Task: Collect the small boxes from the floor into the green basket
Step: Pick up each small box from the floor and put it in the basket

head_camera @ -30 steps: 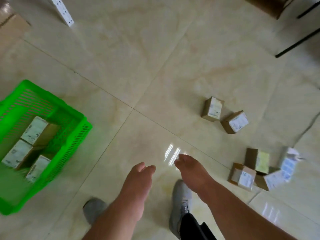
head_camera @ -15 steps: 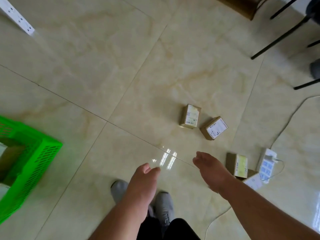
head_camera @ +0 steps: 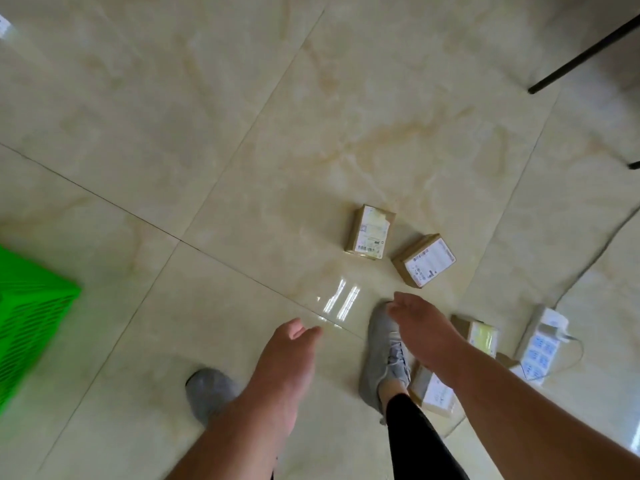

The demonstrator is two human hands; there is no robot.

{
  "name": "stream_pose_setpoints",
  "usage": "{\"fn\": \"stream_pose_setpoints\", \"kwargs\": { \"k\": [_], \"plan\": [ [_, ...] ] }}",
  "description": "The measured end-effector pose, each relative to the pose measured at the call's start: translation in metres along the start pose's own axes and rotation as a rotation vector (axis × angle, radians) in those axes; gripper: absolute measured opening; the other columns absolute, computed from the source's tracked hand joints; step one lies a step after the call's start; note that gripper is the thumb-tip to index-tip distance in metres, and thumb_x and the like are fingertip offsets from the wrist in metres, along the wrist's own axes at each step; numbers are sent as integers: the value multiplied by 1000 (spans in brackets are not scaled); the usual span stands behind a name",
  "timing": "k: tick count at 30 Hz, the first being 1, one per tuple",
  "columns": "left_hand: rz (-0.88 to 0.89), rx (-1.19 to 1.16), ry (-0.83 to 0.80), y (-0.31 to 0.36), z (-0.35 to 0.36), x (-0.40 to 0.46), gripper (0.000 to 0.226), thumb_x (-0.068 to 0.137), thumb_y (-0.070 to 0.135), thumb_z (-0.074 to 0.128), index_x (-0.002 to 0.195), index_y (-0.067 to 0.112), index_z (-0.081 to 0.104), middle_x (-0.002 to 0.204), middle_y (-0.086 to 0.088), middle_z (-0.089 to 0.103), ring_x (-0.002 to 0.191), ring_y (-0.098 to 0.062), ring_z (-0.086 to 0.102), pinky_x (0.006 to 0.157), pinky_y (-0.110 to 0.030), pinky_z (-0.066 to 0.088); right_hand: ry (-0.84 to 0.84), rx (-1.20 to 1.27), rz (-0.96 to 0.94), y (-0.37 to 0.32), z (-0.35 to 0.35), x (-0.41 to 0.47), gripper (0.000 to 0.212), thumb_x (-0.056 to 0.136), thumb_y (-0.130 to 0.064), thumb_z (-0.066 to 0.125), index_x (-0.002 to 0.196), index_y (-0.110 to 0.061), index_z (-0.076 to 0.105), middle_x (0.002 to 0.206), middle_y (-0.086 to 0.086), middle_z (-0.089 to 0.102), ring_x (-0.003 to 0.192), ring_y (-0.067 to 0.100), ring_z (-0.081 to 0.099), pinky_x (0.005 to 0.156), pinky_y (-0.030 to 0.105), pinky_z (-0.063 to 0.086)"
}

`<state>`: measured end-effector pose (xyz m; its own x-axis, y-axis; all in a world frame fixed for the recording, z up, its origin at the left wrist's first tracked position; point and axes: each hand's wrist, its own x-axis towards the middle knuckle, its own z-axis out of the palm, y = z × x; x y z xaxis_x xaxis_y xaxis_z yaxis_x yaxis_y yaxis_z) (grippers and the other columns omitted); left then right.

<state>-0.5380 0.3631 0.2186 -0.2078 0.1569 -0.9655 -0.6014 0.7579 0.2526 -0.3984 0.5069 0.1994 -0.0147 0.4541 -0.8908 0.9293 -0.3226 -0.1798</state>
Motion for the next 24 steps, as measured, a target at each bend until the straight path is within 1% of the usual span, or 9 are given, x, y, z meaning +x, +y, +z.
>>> {"fn": "stream_pose_setpoints", "kwargs": {
  "k": [2,3,6,8,9,13,15,21,24],
  "plan": [
    [-48,-44,-2,-3,32,14,74,80,39,65,149,17,48,130,-3,65,113,-17,65,111,-45,47,-15,-80,-27,9,-16,26,14,97,-26,50,84,-24,54,76,-2,52,68,17,52,66,32,40],
    [-75,-83,3,-4,49,20,64,89,32,66,149,16,49,119,-2,67,102,-14,67,110,-46,48,-13,-138,-51,11,-24,39,14,97,-26,49,86,-22,56,79,-1,55,72,19,53,68,33,40],
    [-176,-222,8,-1,105,43,35,100,17,61,135,15,59,116,-8,66,94,-13,65,106,-43,51,-58,-326,-161,14,-53,81,40,101,-30,43,138,-18,53,137,5,58,121,26,56,95,34,42],
    [-234,-372,-19,0,142,66,7,101,8,58,103,12,64,109,-8,61,95,-16,58,104,-41,51,-62,-432,-225,7,-71,108,50,101,-30,41,150,-20,40,146,8,54,129,28,54,101,37,43],
    [-254,-452,-35,2,160,79,10,100,6,58,94,13,62,105,-7,58,95,-17,56,102,-40,50,-59,-491,-257,3,-78,122,52,102,-28,42,153,-22,37,147,7,53,130,28,54,103,37,44],
    [-334,-783,-67,11,214,141,14,100,4,57,112,3,64,106,-11,62,107,-22,62,109,-42,50,-64,-841,-428,-26,-90,189,54,102,-23,38,156,-24,30,157,6,43,138,26,47,111,36,41],
    [-336,-895,-75,17,231,173,10,100,1,54,105,2,63,102,-13,62,105,-23,62,108,-40,49,-70,-959,-533,-44,-84,222,56,102,-20,39,156,-26,29,157,5,42,138,24,47,108,32,41],
    [-342,-1085,-88,28,265,256,12,97,-3,52,96,4,61,99,-11,58,101,-21,59,108,-40,50,-118,-1408,-878,-86,-48,299,66,97,-10,40,159,-21,20,169,-4,16,157,17,6,126,39,20],
    [-321,-1114,-89,28,273,270,23,95,-4,51,107,9,67,102,-5,60,98,-16,58,104,-34,52,-148,-1551,-863,-93,-34,320,64,95,-11,39,157,-23,27,167,-3,22,156,21,11,124,43,24]
  ]
}}
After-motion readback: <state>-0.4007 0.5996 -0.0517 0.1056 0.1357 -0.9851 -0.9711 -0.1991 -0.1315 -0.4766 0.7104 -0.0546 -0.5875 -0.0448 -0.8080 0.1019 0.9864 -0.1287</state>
